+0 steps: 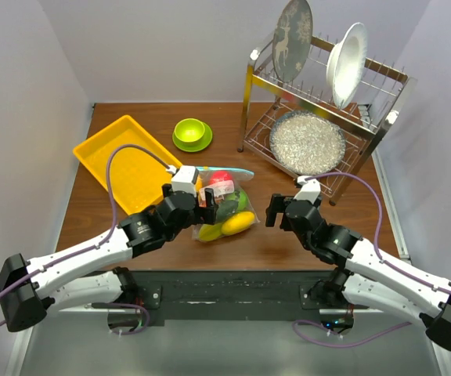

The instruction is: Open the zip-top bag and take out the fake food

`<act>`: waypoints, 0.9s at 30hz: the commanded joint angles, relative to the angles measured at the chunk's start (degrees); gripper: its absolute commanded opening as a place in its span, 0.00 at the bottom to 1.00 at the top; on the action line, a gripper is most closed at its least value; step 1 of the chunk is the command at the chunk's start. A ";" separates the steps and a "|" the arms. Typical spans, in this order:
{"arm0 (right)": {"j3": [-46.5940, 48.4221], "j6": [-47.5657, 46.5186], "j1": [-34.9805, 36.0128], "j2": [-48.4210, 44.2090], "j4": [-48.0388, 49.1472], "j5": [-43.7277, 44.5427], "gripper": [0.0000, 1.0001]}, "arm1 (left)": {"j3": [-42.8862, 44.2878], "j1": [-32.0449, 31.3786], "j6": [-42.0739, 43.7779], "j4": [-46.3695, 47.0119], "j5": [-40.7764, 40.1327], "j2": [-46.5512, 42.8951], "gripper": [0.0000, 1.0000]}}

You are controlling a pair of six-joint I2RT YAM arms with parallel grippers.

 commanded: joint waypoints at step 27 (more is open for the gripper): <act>-0.59 2.82 0.56 9.39 13.45 -17.55 0.93 | 6.86 15.41 2.58 3.70 -3.20 6.20 0.96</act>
